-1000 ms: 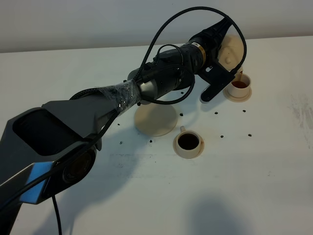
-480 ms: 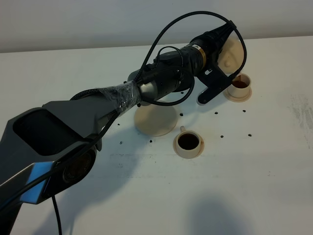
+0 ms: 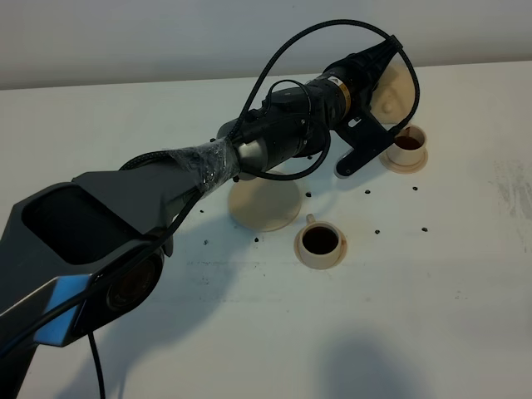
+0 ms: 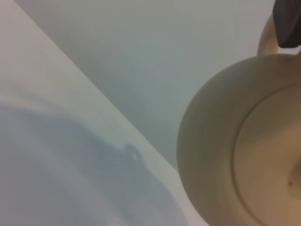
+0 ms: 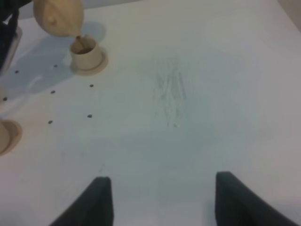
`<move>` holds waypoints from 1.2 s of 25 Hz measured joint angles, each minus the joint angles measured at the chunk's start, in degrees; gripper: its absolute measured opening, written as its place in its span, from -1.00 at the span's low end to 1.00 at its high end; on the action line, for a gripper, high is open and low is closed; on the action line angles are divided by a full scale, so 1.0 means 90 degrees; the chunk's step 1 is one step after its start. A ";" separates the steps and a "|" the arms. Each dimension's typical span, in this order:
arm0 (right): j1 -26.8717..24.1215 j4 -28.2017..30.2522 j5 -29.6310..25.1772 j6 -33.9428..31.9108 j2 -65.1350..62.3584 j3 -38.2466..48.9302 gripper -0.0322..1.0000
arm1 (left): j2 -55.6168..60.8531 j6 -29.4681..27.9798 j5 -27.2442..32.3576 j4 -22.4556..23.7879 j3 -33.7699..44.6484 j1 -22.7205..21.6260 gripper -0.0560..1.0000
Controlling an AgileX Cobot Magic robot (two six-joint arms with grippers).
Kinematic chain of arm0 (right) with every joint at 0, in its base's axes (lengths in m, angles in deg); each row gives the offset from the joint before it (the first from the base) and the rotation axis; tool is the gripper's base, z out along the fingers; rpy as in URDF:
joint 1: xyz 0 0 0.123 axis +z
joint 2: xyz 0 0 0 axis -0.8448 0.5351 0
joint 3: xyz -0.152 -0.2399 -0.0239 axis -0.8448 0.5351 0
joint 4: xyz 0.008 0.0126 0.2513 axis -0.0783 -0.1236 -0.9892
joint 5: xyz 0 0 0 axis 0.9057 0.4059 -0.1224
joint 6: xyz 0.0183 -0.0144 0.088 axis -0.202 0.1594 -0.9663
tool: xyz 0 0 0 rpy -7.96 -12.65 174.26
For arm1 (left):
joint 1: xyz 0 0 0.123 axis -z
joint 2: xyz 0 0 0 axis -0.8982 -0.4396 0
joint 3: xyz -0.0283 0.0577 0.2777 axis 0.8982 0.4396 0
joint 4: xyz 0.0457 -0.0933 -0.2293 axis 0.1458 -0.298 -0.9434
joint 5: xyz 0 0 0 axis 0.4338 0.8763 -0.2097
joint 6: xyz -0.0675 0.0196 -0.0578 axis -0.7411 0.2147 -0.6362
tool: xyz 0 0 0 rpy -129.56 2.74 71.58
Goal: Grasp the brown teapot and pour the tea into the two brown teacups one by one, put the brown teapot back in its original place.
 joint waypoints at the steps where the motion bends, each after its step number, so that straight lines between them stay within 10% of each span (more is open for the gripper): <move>1: 0.0000 0.0000 0.0000 0.0000 0.0000 0.0000 -0.03 | 0.0000 -0.0011 -0.0012 0.0006 0.0000 0.0000 -0.72; 30: 0.0000 0.0000 0.0000 0.0005 0.0000 0.0000 -0.03 | 0.0000 0.0230 -0.0211 0.0346 0.0000 0.0006 -0.72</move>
